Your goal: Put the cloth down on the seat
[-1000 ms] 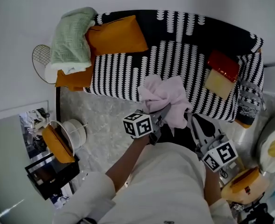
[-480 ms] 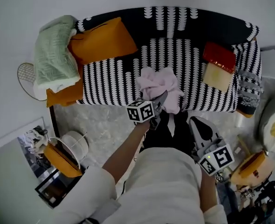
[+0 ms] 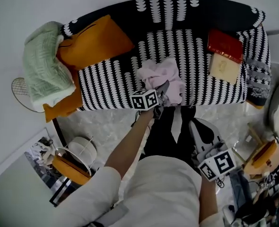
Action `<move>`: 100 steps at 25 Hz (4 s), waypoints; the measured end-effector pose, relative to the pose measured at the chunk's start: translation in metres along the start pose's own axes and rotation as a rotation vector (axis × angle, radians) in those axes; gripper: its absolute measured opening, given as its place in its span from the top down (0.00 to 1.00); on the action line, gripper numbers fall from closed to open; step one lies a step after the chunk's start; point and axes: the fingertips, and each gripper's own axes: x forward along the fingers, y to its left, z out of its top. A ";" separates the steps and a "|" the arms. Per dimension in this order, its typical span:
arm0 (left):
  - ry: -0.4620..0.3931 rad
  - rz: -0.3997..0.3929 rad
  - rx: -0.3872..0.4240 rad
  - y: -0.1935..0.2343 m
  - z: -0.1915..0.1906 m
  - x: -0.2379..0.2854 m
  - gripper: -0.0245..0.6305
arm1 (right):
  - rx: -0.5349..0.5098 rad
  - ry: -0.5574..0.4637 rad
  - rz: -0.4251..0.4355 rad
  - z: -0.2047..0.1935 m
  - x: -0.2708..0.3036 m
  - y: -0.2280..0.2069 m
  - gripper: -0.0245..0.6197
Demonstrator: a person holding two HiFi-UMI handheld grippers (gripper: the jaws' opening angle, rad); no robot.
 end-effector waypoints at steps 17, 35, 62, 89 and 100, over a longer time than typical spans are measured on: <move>0.126 0.085 0.000 0.074 -0.040 0.075 0.61 | 0.069 0.066 -0.053 -0.036 0.022 -0.028 0.95; 0.233 0.089 0.004 0.092 -0.050 0.078 0.35 | 0.071 0.087 -0.038 -0.034 0.029 -0.020 0.95; 0.201 0.153 -0.025 0.066 -0.044 -0.019 0.26 | -0.053 -0.006 0.013 0.010 0.011 0.031 0.95; -0.211 -0.203 0.436 -0.182 0.041 -0.179 0.44 | -0.191 -0.163 0.049 0.047 -0.056 0.054 0.95; -0.390 -0.186 0.527 -0.276 -0.018 -0.256 0.87 | -0.221 -0.154 0.149 0.004 -0.139 0.060 0.95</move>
